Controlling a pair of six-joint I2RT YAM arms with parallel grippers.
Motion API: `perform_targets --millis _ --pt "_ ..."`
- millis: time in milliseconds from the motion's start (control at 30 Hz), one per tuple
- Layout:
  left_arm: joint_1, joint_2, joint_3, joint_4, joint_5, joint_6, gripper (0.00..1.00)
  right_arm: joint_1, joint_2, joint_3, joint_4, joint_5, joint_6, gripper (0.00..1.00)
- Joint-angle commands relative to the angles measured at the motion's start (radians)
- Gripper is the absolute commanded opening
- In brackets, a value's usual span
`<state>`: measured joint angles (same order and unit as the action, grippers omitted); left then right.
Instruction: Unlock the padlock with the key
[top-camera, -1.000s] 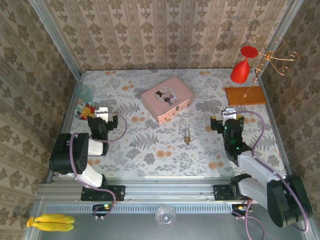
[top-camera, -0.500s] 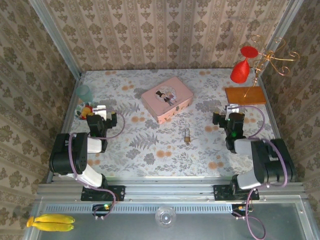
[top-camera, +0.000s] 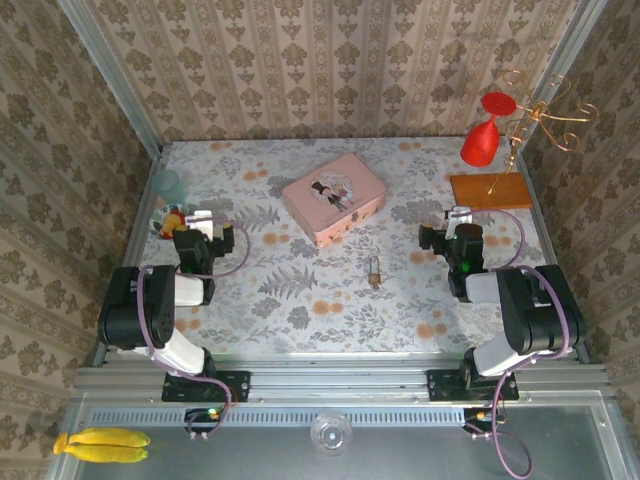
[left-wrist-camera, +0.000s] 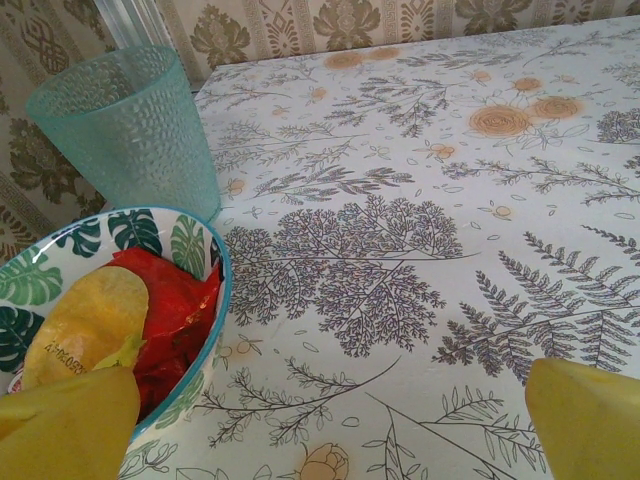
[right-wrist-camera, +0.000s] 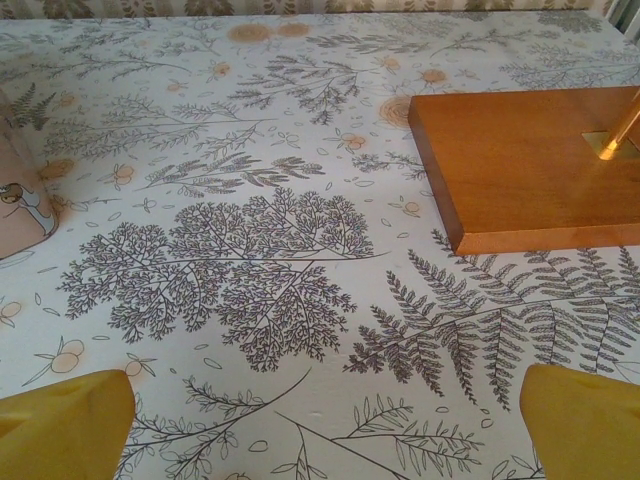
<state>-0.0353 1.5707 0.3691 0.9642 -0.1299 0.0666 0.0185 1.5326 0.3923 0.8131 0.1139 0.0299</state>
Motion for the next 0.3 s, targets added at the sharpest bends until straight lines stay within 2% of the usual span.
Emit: perform_targets --millis 0,267 --pt "-0.011 -0.012 0.007 -0.009 0.028 0.008 1.00 0.004 -0.007 0.015 0.037 -0.017 0.005 1.00" --pt "-0.023 -0.012 -0.001 0.005 0.041 0.027 1.00 0.001 -0.005 0.012 0.043 -0.006 0.012 1.00"
